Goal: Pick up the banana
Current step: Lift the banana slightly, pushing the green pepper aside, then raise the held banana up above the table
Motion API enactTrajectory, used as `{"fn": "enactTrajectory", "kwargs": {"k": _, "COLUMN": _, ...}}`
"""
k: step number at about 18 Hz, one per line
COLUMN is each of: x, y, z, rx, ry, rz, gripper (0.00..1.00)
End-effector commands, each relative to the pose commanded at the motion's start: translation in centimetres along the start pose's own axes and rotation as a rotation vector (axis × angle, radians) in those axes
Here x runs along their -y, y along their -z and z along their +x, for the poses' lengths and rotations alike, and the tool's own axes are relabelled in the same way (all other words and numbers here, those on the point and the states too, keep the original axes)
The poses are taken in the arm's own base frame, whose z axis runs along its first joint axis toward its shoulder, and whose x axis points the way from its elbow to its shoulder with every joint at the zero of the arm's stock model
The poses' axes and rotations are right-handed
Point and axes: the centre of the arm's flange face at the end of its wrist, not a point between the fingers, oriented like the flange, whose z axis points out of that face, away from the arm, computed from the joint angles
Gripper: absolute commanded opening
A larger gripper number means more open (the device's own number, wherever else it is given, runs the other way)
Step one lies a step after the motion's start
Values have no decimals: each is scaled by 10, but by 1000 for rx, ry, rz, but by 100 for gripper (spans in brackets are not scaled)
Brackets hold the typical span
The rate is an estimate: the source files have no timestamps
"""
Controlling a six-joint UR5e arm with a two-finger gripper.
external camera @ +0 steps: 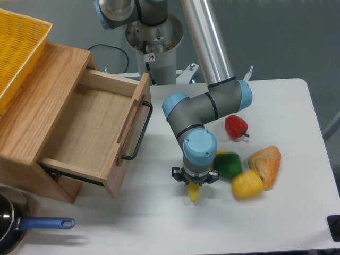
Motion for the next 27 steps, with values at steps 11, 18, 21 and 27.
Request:
{"fn": "enactTrajectory", "kwargs": {"k": 11, "x": -8, "y": 25, "z": 6, "rx": 9, "ry": -28, "rz": -10, "gripper": 34}}
{"fn": "enactTrajectory", "kwargs": {"k": 18, "x": -11, "y": 56, "z": -4, "rx": 19, "ry": -141, "rz": 4, "gripper": 33}}
{"fn": "enactTrajectory", "kwargs": {"k": 21, "x": -9, "y": 72, "z": -9, "rx": 11, "ry": -199, "rz": -6, "gripper": 33}}
{"fn": "enactTrajectory", "kwargs": {"k": 27, "x": -19, "y": 116, "z": -16, "rx": 45, "ry": -317, "rz": 48, "gripper": 33}}
